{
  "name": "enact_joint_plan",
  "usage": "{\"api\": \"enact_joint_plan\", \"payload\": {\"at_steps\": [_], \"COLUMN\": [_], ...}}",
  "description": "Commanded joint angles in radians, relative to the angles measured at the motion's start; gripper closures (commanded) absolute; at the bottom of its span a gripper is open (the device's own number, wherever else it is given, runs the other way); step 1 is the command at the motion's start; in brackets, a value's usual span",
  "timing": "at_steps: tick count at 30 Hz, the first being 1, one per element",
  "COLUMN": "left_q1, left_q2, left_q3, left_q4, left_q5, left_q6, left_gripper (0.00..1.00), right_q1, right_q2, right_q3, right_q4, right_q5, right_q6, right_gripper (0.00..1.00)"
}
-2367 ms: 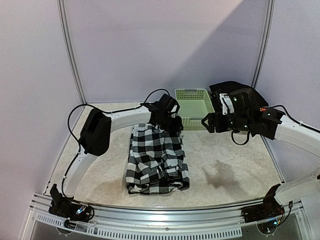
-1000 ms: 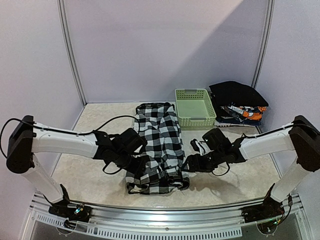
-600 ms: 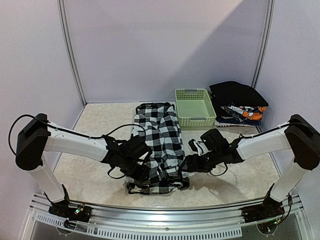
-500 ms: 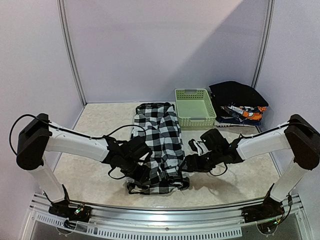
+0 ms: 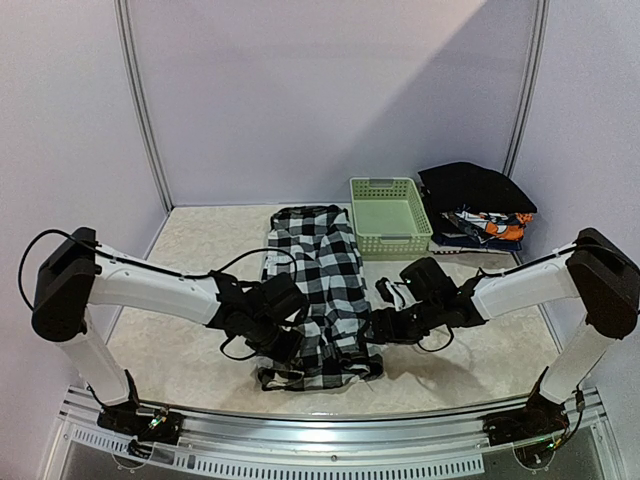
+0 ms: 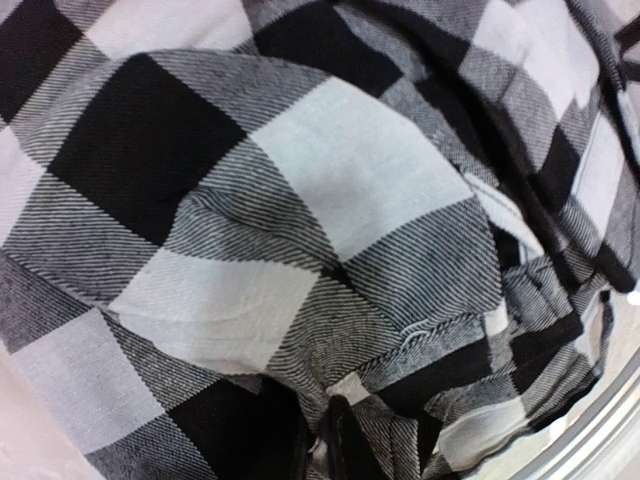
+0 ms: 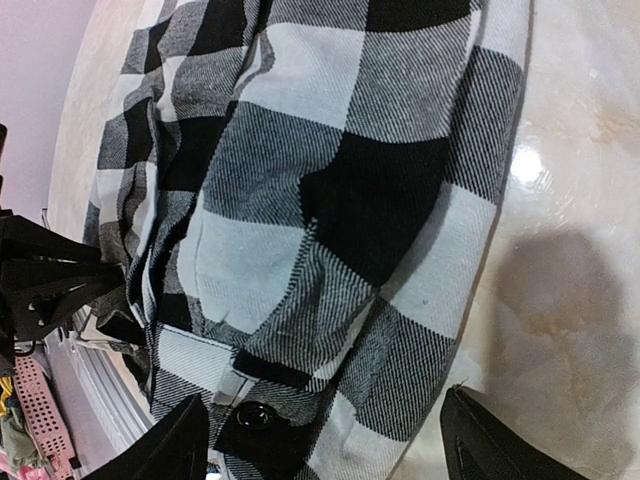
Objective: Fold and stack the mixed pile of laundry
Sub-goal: Adjust the rectangle-folded shirt at the center of the board.
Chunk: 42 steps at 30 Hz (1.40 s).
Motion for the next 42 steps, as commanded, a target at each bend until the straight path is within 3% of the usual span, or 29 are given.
{"api": "enact_joint_plan", "payload": {"at_steps": [1,12,26,31,33,34,37,39,42], "left_q1": [-0.023,-0.026,-0.042,-0.048,-0.06,-0.069,-0.093,-0.098,-0.1], "left_q2": [-0.033,-0.13,-0.191,-0.184,-0.2,-0.214,-0.278,-0.316,-0.347], "left_q3": [0.045,0.078,-0.017,-0.042,-0.042,-0.042,-0.059,-0.081,-0.113], "left_q4": [-0.062,-0.182,-0.216,-0.219,-0.238,-0.25,-0.269,-0.272,-0.263], "left_q5": [-0.047,-0.076,-0.076,-0.09,-0.131,-0.16,-0.211,-0.218,-0.216], "left_q6": [0.0,-0.002,-0.059,-0.061,-0.068,-0.072,-0.08,-0.084,-0.09], "left_gripper": [0.95,1.0,1.0,0.81,0.65,0.51,0.26,0.19,0.17], "right_q1": [0.007,0.007,0.008,0.015,0.025,0.031,0.051,0.063,0.077], "right_q2": [0.039,0.046,0.059,0.056,0.05,0.047,0.029,0.016,-0.007], "right_q3": [-0.008,-0.012,-0.008,-0.011,-0.013,-0.015,-0.025,-0.037,-0.058], "right_q4": [-0.033,-0.033,-0.033,-0.033,-0.037,-0.041,-0.05,-0.053,-0.055], "right_q5": [0.014,0.016,0.006,-0.003,-0.008,-0.008,-0.01,-0.01,0.0], "right_q6": [-0.009,-0.013,-0.011,-0.006,-0.003,-0.002,0.005,0.015,0.025], "right_gripper": [0.19,0.19,0.22,0.24,0.24,0.25,0.25,0.26,0.28]}}
